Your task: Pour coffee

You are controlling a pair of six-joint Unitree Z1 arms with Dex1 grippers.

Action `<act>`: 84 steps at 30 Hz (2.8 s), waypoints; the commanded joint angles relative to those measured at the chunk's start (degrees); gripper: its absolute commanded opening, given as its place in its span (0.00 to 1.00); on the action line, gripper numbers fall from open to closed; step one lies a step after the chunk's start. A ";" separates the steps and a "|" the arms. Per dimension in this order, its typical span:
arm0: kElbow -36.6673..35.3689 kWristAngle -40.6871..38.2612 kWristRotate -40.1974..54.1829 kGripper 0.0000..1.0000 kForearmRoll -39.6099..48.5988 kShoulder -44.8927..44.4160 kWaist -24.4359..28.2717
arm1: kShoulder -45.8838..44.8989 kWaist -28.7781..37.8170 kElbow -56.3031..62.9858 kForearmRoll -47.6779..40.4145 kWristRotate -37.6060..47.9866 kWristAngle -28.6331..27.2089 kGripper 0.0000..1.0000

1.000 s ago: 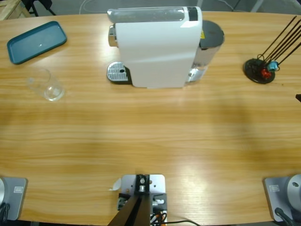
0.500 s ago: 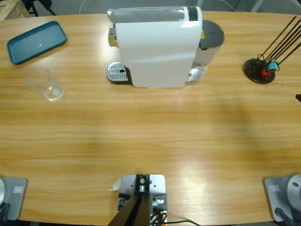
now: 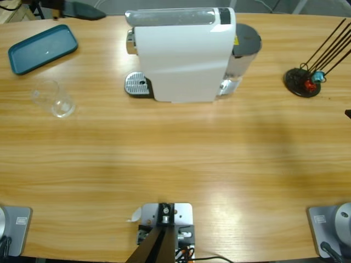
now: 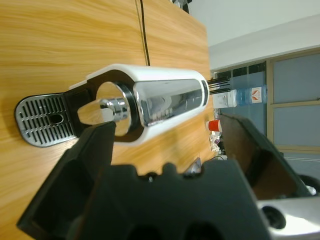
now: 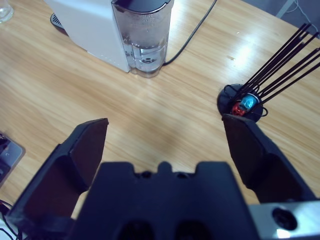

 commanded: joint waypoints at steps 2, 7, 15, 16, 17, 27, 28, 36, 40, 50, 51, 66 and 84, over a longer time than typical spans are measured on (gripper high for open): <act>-1.94 -0.95 -1.16 0.74 -2.39 8.41 -2.13 | 1.05 -0.04 1.58 0.07 0.43 -1.16 1.00; -0.86 -0.33 -1.91 0.60 -2.30 8.10 -2.38 | 1.22 -0.04 1.58 0.07 0.43 -1.16 1.00; 0.00 0.27 -1.97 0.00 -2.30 6.58 -2.47 | 0.64 -0.04 1.66 0.07 0.62 -1.54 1.00; 0.00 0.30 -1.97 0.00 -2.30 6.37 -2.47 | 0.70 -0.04 1.66 0.07 0.67 -1.60 1.00; 0.00 0.62 -1.97 0.00 -2.30 6.21 -2.52 | 0.73 -0.04 1.66 0.07 0.69 -1.60 1.00; -0.69 0.64 -2.55 0.00 -2.76 5.32 -3.96 | 1.52 -0.04 1.49 0.16 0.71 -1.60 1.00; -0.76 0.51 -2.93 0.00 -3.46 5.11 -4.14 | 1.52 -0.04 1.49 0.16 0.71 -1.60 1.00; -6.81 -0.96 -6.52 0.00 -9.86 4.72 -6.60 | 1.35 -0.04 1.58 0.16 0.66 -1.60 1.00; -13.40 -0.68 -7.01 0.00 -9.69 4.91 -8.11 | 1.31 -0.04 1.54 0.16 0.62 -1.53 1.00; -9.06 6.45 36.36 0.83 -8.65 -1.61 -17.06 | 2.79 -1.59 5.50 -6.98 12.89 -18.05 0.98; -7.97 11.08 40.45 0.94 -7.15 -2.91 -18.46 | 4.97 -2.96 7.08 -9.70 13.05 -17.59 0.98; 16.06 35.95 53.92 1.00 9.12 -23.37 -24.19 | 37.98 -17.55 25.45 -55.33 14.95 -13.06 0.77; 17.58 35.37 51.03 1.00 5.69 -23.33 -23.39 | 48.65 -23.25 29.58 -71.50 14.16 -11.27 0.59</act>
